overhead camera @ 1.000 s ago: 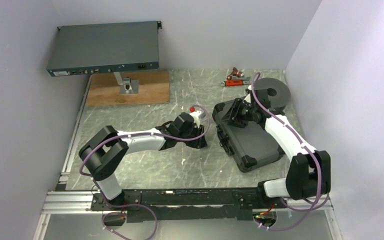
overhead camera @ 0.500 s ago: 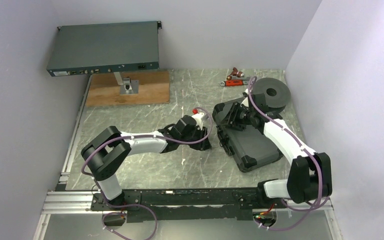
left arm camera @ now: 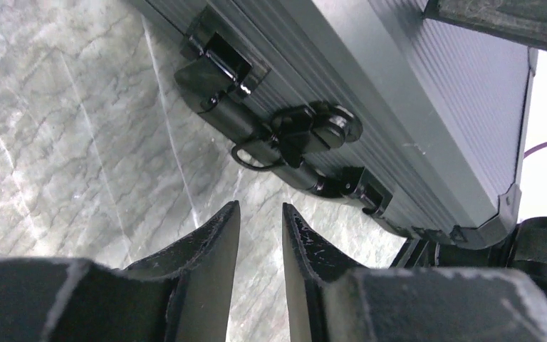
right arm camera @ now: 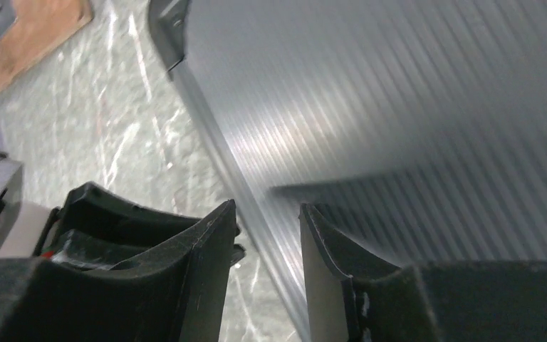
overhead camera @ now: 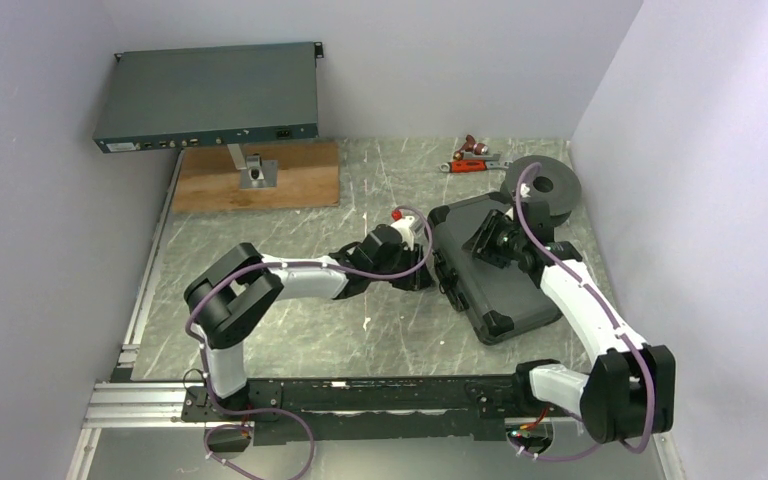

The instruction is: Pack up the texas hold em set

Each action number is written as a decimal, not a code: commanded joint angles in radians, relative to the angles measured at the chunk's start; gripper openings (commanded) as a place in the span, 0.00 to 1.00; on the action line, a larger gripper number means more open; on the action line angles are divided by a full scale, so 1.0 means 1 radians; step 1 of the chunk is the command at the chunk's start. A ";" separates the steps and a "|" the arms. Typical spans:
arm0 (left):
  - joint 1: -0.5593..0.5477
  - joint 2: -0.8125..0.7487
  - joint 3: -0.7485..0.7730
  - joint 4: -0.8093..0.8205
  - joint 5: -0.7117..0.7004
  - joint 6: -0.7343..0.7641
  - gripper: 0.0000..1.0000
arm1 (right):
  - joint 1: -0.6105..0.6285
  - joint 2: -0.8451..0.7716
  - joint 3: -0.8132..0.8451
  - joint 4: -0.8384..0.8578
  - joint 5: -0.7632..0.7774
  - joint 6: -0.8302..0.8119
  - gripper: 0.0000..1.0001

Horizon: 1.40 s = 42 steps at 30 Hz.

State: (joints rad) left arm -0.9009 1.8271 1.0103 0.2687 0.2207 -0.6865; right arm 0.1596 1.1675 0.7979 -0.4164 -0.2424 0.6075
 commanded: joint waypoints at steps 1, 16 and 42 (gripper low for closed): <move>0.016 0.029 0.006 0.157 0.020 -0.066 0.34 | -0.027 -0.006 -0.071 -0.121 0.216 -0.004 0.42; 0.055 0.148 -0.025 0.318 0.090 -0.031 0.42 | -0.032 -0.027 -0.127 -0.113 0.188 -0.002 0.42; 0.055 0.253 0.137 0.303 0.069 -0.059 0.55 | -0.031 0.027 -0.112 -0.099 0.203 -0.014 0.41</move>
State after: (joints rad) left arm -0.8368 2.0739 1.0901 0.5480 0.3107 -0.7303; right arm 0.1326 1.1271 0.7334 -0.3508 -0.1123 0.6239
